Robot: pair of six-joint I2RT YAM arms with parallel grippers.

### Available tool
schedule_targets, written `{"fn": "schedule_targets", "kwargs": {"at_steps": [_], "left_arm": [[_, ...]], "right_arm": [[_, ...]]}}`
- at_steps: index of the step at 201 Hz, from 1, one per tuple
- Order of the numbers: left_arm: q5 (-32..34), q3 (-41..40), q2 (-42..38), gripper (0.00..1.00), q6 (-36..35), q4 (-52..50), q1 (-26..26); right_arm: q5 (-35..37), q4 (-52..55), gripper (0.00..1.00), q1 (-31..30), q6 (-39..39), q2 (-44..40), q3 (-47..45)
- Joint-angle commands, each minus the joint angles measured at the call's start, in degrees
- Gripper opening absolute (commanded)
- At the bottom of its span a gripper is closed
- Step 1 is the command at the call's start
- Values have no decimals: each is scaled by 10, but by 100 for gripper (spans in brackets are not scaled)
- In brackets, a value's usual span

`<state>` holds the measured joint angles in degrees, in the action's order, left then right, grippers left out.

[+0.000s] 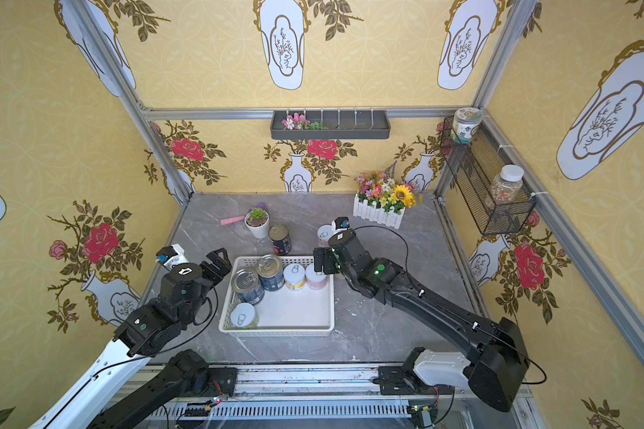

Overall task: Put the canned food in the basket
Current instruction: Pick up the canned food from the center of the board.

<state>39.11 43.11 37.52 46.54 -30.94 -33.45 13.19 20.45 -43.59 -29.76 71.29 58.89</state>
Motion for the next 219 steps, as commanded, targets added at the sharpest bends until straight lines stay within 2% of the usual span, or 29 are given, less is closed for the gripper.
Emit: {"fn": "schedule_targets", "kwargs": {"at_steps": [1, 35, 72, 99, 130, 161, 219], "left_arm": [[-34, -3, 18, 100, -23, 42, 0], [-99, 45, 108, 100, -35, 93, 1], [-172, 171, 262, 100, -38, 101, 3], [-195, 307, 408, 100, -72, 15, 10], [-155, 420, 534, 100, -80, -96, 23], [-171, 469, 603, 100, -84, -141, 41], [-241, 499, 674, 100, -115, -135, 57]], "right_arm": [[-2, 9, 97, 11, -35, -9, 0], [10, 12, 97, 14, -61, -46, -13], [99, 85, 97, 20, -96, -53, 12], [117, 99, 97, 27, -105, -59, 13], [103, 89, 97, 29, -98, -64, 9], [86, 80, 97, 30, -92, -58, 7], [72, 81, 97, 31, -90, -45, 12]]}}
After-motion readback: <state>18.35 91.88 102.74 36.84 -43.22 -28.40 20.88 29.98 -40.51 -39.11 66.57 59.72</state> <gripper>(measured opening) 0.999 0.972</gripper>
